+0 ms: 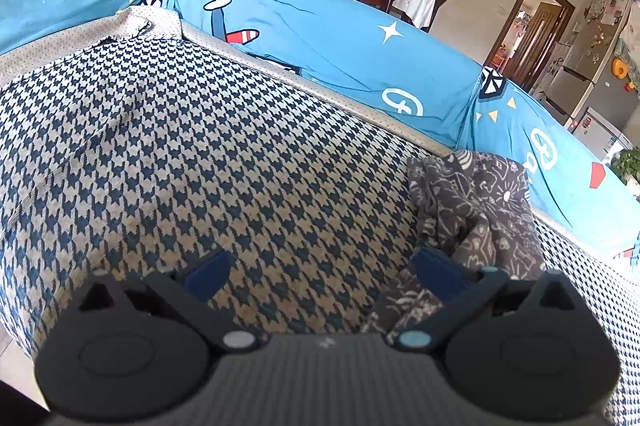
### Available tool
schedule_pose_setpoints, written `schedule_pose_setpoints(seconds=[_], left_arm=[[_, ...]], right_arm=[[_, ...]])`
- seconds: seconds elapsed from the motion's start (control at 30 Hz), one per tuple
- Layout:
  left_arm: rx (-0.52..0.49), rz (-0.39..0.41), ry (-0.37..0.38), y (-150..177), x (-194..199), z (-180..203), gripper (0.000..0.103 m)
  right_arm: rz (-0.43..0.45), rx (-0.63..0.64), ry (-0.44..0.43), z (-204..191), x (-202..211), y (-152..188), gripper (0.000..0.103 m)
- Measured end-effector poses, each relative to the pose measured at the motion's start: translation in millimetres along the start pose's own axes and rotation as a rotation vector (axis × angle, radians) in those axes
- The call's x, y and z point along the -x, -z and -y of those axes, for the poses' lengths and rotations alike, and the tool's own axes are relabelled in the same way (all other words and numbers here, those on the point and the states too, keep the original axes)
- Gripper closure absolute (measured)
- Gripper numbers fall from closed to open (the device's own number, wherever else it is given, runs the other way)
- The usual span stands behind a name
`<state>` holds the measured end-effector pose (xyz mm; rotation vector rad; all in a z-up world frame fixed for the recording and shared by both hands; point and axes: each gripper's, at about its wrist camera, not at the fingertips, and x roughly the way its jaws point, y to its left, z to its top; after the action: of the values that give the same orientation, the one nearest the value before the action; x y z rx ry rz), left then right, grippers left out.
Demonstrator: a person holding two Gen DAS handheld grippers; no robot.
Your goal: Fold clothes
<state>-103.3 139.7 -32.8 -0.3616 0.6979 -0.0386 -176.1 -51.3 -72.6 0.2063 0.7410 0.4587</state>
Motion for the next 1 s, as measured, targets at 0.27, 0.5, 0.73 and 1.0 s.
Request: schedule_pose_setpoints(seconds=[0.27, 0.5, 0.73, 1.0], left_arm=[[-0.069, -0.039, 0.040, 7, -6, 14, 0.000], [-0.115, -0.067, 0.059, 14, -10, 24, 0.000], [-0.124, -0.091, 0.065, 18, -15, 28, 0.000], [-0.134, -0.109, 0.063, 21, -18, 30, 0.000]], right_arm=[[-0.071, 0.005, -0.006, -6, -20, 20, 0.092], [-0.047, -0.024, -0.019, -1, 3, 14, 0.092], [0.014, -0.146, 0.109, 31, 53, 23, 0.092], [0.021, -0.198, 0.092, 37, 81, 32, 0.092]])
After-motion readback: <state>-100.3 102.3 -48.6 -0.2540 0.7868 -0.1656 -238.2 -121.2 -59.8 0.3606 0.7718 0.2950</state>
